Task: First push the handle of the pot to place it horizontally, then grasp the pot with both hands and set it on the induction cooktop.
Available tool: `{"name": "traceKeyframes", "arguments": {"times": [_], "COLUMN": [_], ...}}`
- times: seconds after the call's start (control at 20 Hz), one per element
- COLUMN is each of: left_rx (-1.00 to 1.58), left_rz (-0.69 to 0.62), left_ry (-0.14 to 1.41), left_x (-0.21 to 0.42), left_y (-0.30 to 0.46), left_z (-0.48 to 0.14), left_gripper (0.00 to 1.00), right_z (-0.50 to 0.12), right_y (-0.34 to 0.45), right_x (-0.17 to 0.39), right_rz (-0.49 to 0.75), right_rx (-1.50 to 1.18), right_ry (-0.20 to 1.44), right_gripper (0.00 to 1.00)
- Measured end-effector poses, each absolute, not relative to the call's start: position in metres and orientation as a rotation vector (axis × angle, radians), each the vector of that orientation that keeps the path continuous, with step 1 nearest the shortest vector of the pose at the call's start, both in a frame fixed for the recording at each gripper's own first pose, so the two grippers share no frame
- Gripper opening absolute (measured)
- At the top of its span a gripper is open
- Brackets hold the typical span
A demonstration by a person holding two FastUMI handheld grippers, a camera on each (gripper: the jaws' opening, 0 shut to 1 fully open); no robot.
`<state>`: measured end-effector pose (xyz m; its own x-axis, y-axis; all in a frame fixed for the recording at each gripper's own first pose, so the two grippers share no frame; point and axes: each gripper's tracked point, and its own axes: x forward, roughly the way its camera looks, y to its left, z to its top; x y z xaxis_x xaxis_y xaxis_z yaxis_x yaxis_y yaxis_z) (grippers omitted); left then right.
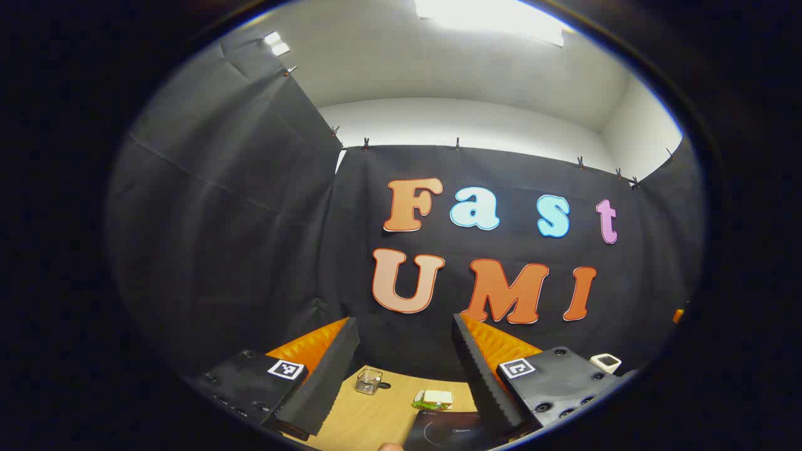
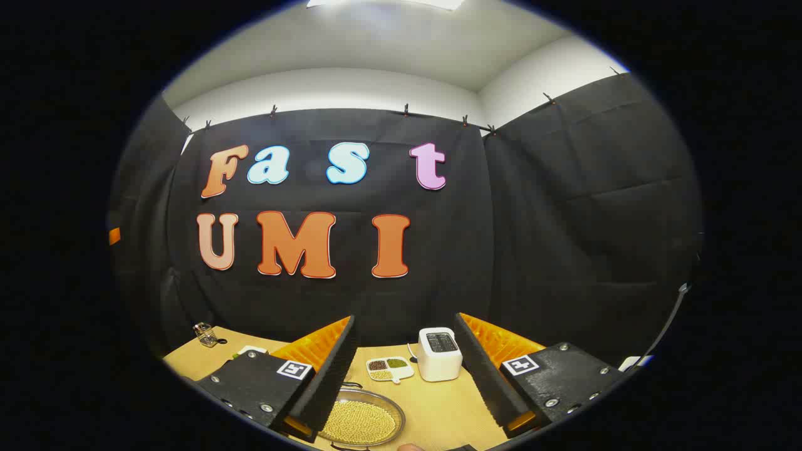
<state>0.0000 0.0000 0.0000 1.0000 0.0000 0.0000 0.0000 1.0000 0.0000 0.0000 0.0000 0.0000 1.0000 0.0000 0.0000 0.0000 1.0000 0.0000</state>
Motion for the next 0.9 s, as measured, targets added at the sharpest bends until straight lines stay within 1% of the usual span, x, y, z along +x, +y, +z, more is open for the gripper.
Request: {"name": "traceKeyframes", "arguments": {"times": [0.05, 0.1, 0.15, 0.2, 0.25, 0.7, 0.8, 0.85, 0.9], "left_rx": [0.009, 0.022, 0.034, 0.043, 0.05, 0.046, 0.045, 0.045, 0.047], "left_rz": [0.003, 0.009, 0.014, 0.018, 0.024, -0.001, 0.001, 0.004, 0.008], "left_ry": [0.002, 0.002, -0.003, -0.013, -0.022, -0.019, -0.01, -0.006, -0.005], "left_x": [-0.002, -0.003, -0.003, -0.004, -0.004, -0.007, -0.006, -0.006, -0.005], "left_y": [0.001, 0.002, 0.004, 0.005, 0.007, 0.001, 0.002, 0.003, 0.005], "left_z": [0.0, 0.0, 0.004, 0.008, 0.011, 0.011, 0.009, 0.007, 0.007], "left_gripper": [0.97, 0.97, 0.96, 0.97, 0.98, 0.98, 0.97, 0.97, 0.98], "right_z": [-0.002, -0.001, 0.0, 0.0, 0.001, 0.008, 0.011, 0.012, 0.013], "right_y": [0.004, 0.006, 0.008, 0.01, 0.011, 0.018, 0.016, 0.017, 0.018], "right_x": [0.0, 0.001, 0.001, 0.003, 0.003, -0.003, -0.005, -0.007, -0.007], "right_rz": [0.009, 0.014, 0.018, 0.021, 0.024, 0.043, 0.042, 0.044, 0.048], "right_rx": [-0.005, -0.01, -0.013, -0.012, -0.008, -0.009, -0.013, -0.018, -0.021], "right_ry": [0.004, 0.004, 0.003, 0.003, 0.003, -0.02, -0.033, -0.039, -0.046], "right_gripper": [1.0, 0.95, 0.95, 1.0, 0.95, 0.95, 0.93, 0.91, 0.84]}}
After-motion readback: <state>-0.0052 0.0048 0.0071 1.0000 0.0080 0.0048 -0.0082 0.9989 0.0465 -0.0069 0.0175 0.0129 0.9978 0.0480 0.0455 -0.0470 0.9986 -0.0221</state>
